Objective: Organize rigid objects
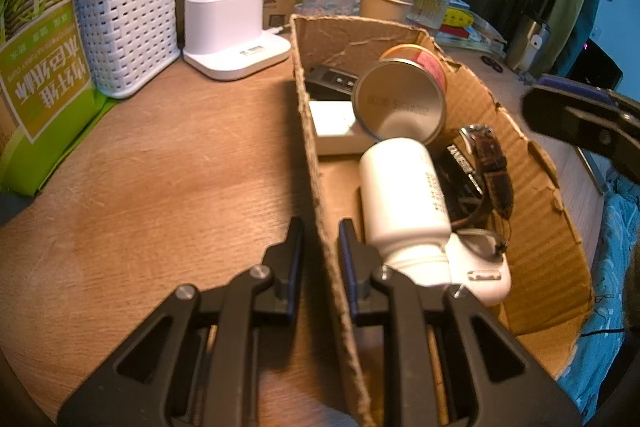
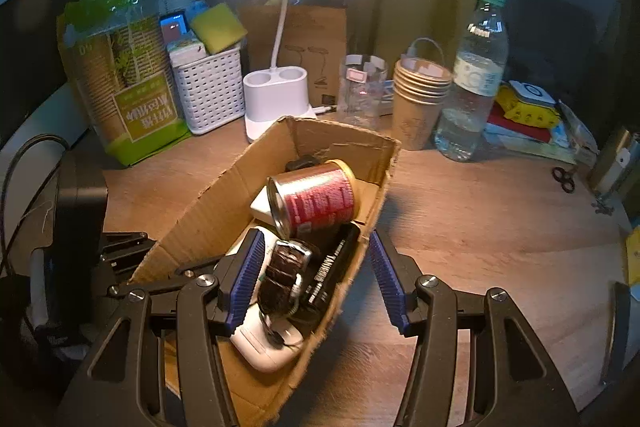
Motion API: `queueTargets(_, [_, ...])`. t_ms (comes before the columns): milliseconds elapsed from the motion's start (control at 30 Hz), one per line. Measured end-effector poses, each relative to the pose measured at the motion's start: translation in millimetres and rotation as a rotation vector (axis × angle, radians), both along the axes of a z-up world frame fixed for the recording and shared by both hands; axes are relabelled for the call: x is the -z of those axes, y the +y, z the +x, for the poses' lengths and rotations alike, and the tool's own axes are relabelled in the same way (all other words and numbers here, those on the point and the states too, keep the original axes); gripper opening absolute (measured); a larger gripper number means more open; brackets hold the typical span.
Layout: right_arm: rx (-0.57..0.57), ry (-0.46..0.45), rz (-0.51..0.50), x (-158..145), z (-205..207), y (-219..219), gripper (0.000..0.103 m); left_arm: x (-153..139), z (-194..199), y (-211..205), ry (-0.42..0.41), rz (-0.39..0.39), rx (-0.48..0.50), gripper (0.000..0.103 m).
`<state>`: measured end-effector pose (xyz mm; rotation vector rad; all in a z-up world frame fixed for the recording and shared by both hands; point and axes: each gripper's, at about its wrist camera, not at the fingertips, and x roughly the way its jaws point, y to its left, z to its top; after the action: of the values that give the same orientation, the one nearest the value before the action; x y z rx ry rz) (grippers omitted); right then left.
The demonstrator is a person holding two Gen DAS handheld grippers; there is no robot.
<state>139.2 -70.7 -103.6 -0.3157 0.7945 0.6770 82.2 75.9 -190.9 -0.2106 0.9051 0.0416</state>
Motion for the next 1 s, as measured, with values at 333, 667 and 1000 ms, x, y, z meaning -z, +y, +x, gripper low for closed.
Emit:
queueTargets(333, [0.056, -0.029, 0.003, -10.5, -14.4, -34.5, 0.057, -3.9, 2.8, -4.8, 0.016, 0.012, -0.003, 0.019])
queueTargets(667, [0.142, -0.064, 0.023, -24.2, -28.6, -73.8, 0.057, -43.0, -8.8, -6.1, -0.067, 0.086, -0.030, 0.023])
queueTargets(1000, [0.236, -0.130, 0.056, -49.8, -46.2, -115.4, 0.057, -94.3, -27.4, -25.8, -0.188, 0.099, 0.008, 0.053])
